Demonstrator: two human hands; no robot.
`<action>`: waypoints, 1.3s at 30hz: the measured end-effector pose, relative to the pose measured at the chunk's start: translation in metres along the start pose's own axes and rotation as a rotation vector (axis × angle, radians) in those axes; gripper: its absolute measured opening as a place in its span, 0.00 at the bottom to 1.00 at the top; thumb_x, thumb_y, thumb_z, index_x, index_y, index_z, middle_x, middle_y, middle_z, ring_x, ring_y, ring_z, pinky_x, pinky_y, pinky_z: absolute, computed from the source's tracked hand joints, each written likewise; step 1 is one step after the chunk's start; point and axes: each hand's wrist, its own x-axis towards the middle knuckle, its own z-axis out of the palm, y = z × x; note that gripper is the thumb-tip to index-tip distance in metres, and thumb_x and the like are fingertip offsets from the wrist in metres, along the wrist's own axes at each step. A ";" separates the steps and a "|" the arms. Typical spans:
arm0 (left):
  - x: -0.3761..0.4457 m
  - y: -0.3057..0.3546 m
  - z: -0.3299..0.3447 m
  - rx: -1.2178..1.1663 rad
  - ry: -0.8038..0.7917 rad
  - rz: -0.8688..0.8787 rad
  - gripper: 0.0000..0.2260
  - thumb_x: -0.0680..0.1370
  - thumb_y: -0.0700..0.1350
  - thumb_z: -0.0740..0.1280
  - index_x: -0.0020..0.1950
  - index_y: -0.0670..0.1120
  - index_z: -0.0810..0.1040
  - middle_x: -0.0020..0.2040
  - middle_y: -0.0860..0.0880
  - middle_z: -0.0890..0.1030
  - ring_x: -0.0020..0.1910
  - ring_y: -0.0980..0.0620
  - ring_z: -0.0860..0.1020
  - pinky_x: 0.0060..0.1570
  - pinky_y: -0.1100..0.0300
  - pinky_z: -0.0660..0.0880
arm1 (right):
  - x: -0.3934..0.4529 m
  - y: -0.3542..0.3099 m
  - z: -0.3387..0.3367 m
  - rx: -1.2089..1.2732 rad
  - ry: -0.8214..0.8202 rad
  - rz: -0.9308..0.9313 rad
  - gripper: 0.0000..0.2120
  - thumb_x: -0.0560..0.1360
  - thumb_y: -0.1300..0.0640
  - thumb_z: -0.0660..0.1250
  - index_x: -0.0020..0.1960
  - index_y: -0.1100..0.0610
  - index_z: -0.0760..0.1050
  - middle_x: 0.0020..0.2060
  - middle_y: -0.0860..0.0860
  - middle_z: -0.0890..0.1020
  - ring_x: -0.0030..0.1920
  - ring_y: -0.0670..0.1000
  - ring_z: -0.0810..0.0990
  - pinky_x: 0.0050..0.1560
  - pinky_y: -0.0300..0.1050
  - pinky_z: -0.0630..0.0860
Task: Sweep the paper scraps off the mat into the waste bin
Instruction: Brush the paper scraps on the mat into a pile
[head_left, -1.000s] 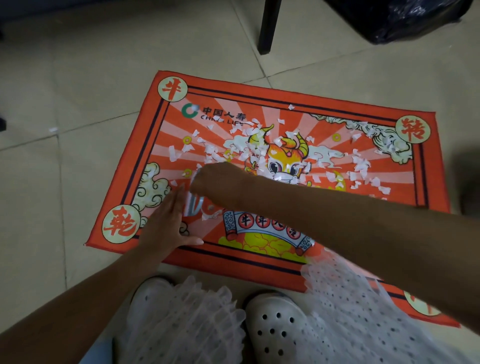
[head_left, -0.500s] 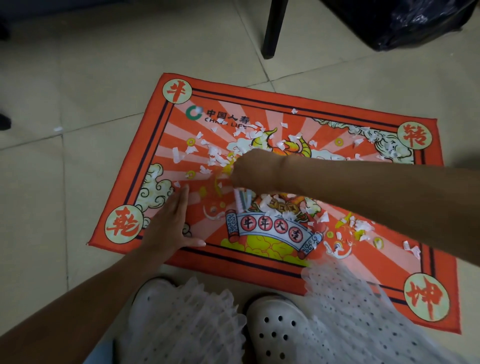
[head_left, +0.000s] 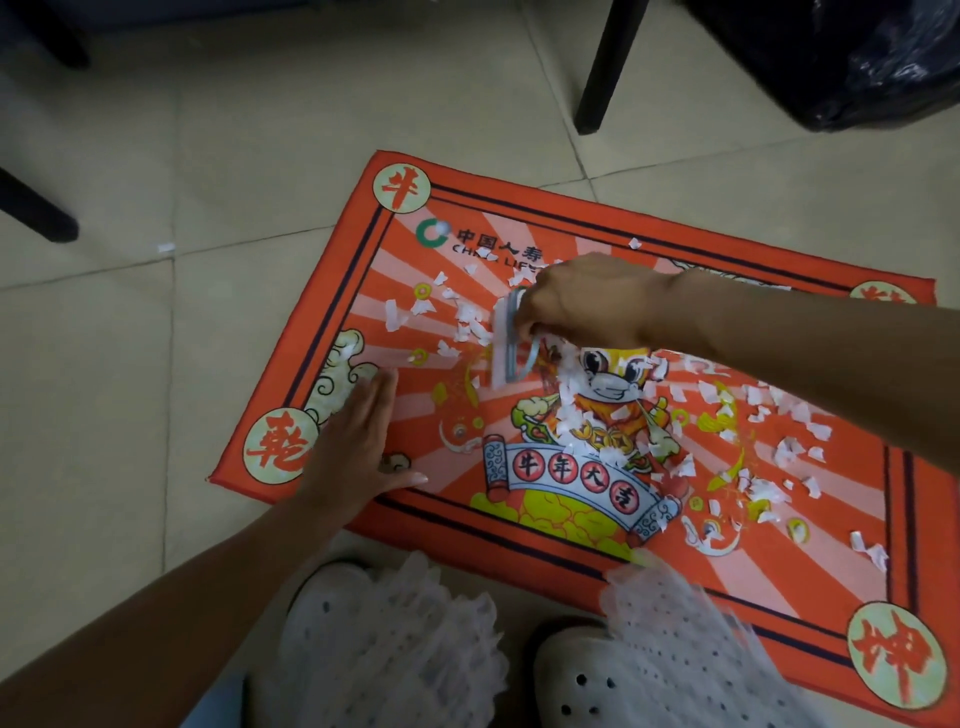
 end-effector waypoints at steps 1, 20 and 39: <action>0.001 -0.006 -0.001 -0.005 0.022 -0.014 0.57 0.64 0.75 0.64 0.80 0.42 0.45 0.80 0.41 0.50 0.79 0.41 0.53 0.71 0.40 0.64 | 0.008 0.000 -0.002 0.004 0.032 -0.002 0.12 0.79 0.59 0.62 0.60 0.50 0.77 0.51 0.50 0.82 0.48 0.54 0.81 0.38 0.42 0.69; 0.056 -0.043 -0.019 -0.075 0.030 -0.037 0.61 0.61 0.76 0.67 0.78 0.36 0.53 0.77 0.36 0.59 0.75 0.37 0.61 0.68 0.39 0.68 | 0.127 -0.056 0.005 -0.011 0.136 -0.120 0.20 0.79 0.64 0.58 0.70 0.55 0.69 0.61 0.55 0.76 0.61 0.56 0.74 0.51 0.47 0.72; 0.063 -0.033 -0.021 0.094 -0.044 -0.035 0.59 0.62 0.79 0.54 0.80 0.43 0.44 0.79 0.41 0.54 0.78 0.40 0.53 0.71 0.37 0.61 | 0.037 0.019 0.009 -0.206 -0.086 -0.022 0.21 0.77 0.64 0.62 0.67 0.49 0.72 0.53 0.50 0.80 0.51 0.55 0.79 0.39 0.44 0.70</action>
